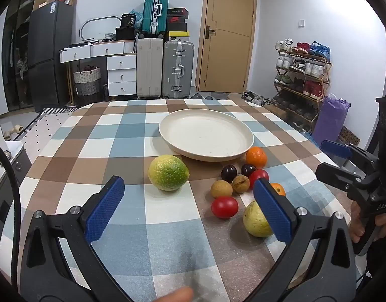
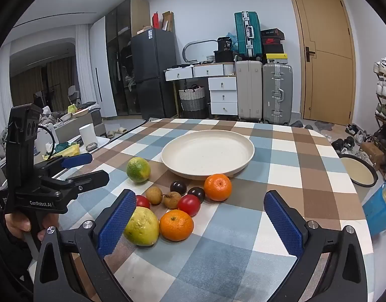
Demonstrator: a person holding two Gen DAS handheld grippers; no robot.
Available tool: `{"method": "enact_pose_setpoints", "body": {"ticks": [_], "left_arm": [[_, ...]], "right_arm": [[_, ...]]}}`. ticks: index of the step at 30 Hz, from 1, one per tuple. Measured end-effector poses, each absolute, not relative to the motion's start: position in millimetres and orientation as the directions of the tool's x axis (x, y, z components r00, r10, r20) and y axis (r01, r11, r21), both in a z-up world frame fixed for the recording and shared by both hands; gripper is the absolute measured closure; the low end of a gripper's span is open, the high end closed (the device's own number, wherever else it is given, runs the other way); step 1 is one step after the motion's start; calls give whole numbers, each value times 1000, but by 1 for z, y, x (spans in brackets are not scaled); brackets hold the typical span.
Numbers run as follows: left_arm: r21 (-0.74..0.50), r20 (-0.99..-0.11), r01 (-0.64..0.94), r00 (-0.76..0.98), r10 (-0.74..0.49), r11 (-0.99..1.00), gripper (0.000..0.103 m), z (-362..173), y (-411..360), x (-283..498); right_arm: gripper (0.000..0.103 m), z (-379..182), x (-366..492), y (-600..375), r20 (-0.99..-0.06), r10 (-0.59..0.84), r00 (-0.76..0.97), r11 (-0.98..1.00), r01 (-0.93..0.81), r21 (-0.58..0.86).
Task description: Organize fruits
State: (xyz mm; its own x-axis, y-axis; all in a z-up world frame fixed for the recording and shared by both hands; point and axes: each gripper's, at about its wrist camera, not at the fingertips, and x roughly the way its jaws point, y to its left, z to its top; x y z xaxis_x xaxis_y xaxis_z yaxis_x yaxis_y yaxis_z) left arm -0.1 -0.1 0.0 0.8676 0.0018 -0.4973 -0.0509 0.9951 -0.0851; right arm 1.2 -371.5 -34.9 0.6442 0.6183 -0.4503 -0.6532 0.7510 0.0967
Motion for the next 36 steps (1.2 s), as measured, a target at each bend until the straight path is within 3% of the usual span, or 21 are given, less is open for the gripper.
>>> {"method": "enact_pose_setpoints", "body": {"ticks": [36], "left_arm": [[-88,-501,-49,866,-2,995,1,0,0,0]], "right_arm": [[0,-35,2,-372,-458,618,639,751,-653,103]]}}
